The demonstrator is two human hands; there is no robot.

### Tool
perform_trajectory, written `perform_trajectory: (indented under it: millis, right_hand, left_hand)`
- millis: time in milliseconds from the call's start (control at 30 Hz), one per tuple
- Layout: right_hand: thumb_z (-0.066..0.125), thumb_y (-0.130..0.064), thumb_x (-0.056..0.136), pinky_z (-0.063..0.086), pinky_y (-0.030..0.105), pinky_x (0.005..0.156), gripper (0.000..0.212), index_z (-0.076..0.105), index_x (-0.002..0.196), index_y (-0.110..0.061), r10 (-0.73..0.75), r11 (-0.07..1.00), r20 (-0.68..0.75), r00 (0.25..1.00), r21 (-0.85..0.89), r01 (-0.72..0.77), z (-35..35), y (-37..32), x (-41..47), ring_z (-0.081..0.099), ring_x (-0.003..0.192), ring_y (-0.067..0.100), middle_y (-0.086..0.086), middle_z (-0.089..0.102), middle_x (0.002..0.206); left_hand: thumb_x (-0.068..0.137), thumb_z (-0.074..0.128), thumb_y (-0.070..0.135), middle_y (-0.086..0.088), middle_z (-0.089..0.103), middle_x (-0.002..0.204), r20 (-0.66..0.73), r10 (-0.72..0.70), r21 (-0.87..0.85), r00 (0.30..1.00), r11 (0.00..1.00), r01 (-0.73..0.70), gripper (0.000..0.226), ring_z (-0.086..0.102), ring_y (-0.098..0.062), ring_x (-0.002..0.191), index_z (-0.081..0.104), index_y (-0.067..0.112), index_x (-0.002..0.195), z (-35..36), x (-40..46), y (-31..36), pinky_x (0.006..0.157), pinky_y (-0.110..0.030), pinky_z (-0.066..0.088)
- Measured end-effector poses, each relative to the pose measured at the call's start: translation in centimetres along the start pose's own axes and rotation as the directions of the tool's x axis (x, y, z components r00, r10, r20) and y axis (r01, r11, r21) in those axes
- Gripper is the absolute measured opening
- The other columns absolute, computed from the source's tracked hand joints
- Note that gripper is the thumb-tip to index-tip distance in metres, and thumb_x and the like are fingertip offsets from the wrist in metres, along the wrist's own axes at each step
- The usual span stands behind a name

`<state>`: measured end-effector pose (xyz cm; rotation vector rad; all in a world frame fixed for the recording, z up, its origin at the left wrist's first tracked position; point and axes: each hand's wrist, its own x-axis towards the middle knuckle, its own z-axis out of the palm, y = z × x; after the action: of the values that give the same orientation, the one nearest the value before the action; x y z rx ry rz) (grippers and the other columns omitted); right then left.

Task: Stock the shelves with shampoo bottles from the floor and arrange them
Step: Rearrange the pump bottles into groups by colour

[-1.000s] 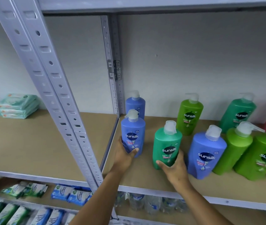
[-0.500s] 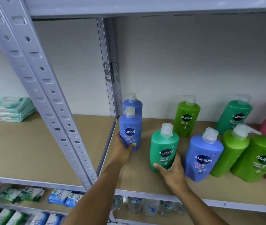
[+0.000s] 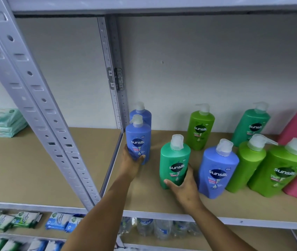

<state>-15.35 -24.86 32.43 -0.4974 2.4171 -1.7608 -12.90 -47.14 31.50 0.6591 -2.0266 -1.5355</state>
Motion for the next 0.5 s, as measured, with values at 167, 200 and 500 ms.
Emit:
perform_trajectory:
  millis: [167,200,500]
  right_hand:
    - [0.079,-0.012,0.072,0.044,0.018,0.093,0.061,0.042,0.117,-0.031,-0.104,0.992,0.056,0.993,-0.065,0.107,-1.4,0.2,-0.9,0.057,0.106,0.004,-0.010,0.059,0.111]
    - [0.077,-0.012,0.075,0.040,0.010,0.091,0.058,0.043,0.119,-0.029,-0.130,0.987,0.071,0.989,-0.083,0.136,-1.8,0.2,-1.2,0.056,0.106,0.007,-0.009,0.057,0.112]
    - [0.067,-0.018,0.087,0.045,0.029,0.097,0.043,0.054,0.127,-0.013,-0.295,0.955,-0.039,0.955,-0.024,0.294,-8.0,1.5,-5.8,0.053,0.110,0.000,-0.004,0.055,0.120]
  left_hand:
    - [0.086,0.068,0.023,-0.004,0.041,0.139,-0.115,-0.035,0.058,0.993,0.997,0.042,0.071,0.044,-0.016,0.123,0.028,0.010,0.144,2.3,-4.8,0.8,0.103,-0.031,0.038]
    - [0.090,0.063,0.024,-0.003,0.041,0.139,-0.120,-0.019,0.096,0.993,0.995,0.030,0.064,0.043,-0.016,0.125,0.031,0.012,0.144,2.9,-6.1,0.9,0.103,-0.031,0.038]
    - [0.082,0.063,0.048,0.007,0.056,0.129,0.061,0.108,-0.033,0.992,0.994,-0.107,0.057,0.052,-0.010,0.120,0.048,0.022,0.131,5.5,-12.7,4.1,0.100,-0.030,0.045]
